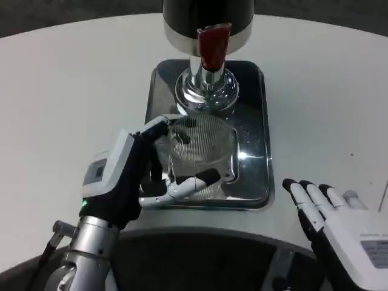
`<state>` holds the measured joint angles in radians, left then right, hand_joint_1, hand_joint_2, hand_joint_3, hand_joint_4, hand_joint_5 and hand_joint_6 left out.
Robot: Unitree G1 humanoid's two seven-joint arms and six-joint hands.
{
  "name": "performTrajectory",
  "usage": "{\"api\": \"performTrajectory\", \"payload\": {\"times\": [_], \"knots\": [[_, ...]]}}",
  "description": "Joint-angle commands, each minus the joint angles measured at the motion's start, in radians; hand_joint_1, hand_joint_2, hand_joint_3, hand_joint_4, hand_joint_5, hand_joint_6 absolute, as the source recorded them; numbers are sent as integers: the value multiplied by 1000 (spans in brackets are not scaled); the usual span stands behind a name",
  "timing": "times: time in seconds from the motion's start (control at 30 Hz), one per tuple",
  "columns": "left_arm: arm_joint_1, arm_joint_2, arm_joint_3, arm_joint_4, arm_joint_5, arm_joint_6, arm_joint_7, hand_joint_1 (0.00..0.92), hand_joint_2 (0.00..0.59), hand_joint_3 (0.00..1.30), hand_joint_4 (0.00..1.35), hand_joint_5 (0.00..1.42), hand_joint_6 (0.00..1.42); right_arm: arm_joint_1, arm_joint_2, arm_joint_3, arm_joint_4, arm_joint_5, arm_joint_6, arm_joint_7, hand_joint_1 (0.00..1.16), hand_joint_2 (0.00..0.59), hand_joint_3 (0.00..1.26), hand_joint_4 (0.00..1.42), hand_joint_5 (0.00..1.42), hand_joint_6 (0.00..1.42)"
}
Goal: Grasp the cup under the faucet to collect the drink, then remove the cup.
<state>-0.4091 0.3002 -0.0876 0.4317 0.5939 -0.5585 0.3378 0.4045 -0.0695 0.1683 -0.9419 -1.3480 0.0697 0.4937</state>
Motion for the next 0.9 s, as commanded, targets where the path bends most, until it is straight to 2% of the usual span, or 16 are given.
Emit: {"api": "performTrajectory", "payload": {"times": [0.03,0.43,0.9], "knots": [[-53,3,-11,58,13,-13,75,577,193,1018,1119,1157,1266,30,9,-6,-14,2,-15,-16,740,301,0,0,0,0],[-195,-30,-66,233,68,73,253,575,191,1018,1119,1162,1266,100,19,-20,-46,26,-41,-35,740,301,0,0,0,0],[-287,-83,-139,360,56,130,342,559,194,1025,1119,1174,1293,126,20,-52,-54,65,-54,-43,740,301,0,0,0,0]]}}
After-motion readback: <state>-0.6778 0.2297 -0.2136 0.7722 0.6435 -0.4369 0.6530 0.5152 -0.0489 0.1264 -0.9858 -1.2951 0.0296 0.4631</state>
